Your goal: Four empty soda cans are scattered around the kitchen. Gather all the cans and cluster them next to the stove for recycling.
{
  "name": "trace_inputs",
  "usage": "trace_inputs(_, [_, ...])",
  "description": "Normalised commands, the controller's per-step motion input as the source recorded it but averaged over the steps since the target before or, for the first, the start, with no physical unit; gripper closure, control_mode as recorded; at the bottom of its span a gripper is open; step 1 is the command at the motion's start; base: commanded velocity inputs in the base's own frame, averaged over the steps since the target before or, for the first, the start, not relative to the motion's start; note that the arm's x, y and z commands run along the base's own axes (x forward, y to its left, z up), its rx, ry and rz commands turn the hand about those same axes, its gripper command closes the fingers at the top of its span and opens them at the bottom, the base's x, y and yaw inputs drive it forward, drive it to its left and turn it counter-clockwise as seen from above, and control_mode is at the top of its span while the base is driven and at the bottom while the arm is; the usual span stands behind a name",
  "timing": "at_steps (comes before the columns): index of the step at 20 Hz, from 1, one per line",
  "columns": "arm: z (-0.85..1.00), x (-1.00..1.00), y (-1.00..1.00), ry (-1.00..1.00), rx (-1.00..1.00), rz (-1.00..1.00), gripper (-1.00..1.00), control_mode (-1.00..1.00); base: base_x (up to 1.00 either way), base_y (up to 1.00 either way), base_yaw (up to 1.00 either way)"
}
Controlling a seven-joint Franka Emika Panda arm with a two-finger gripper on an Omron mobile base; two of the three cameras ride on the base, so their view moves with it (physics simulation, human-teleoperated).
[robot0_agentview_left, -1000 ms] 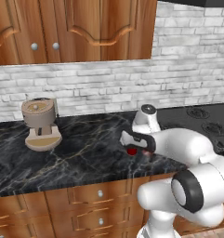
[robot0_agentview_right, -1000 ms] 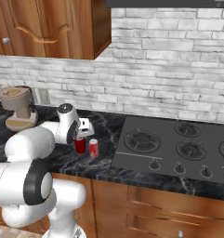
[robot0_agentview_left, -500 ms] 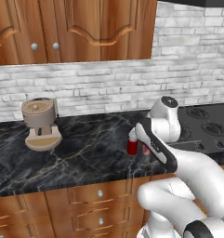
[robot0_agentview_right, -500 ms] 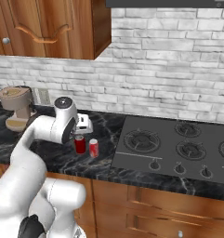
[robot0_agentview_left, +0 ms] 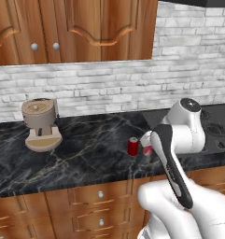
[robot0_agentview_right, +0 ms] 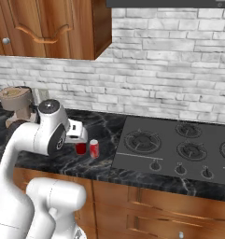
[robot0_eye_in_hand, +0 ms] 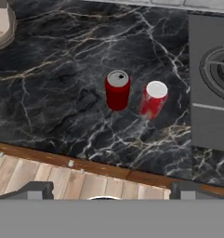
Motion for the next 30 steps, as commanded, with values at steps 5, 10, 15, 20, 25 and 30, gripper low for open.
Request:
trace_inputs(5, [0.44,-0.74,-0.11,0.03,0.0,-0.09,-1.0,-1.0,0.0,0.0,0.0])
trace_inputs(10, [0.43,-0.63,-0.15,0.03,0.0,-0.07,-1.0,-1.0,0.0,0.0,0.0])
trace_inputs(15, [0.27,-0.55,-0.02,0.04,0.0,-0.07,-1.0,-1.0,0.0,0.0,0.0])
trace_inputs(20, [0.13,-0.35,0.0,0.02,0.0,-0.04,-1.0,1.0,-0.09,-0.02,-0.01])
trace_inputs(25, [0.0,0.0,0.0,0.0,0.0,0.0,-1.0,1.0,-0.41,-0.28,-0.14])
trace_inputs(30, [0.0,0.0,0.0,0.0,0.0,0.0,-1.0,1.0,-0.17,-0.51,-0.35])
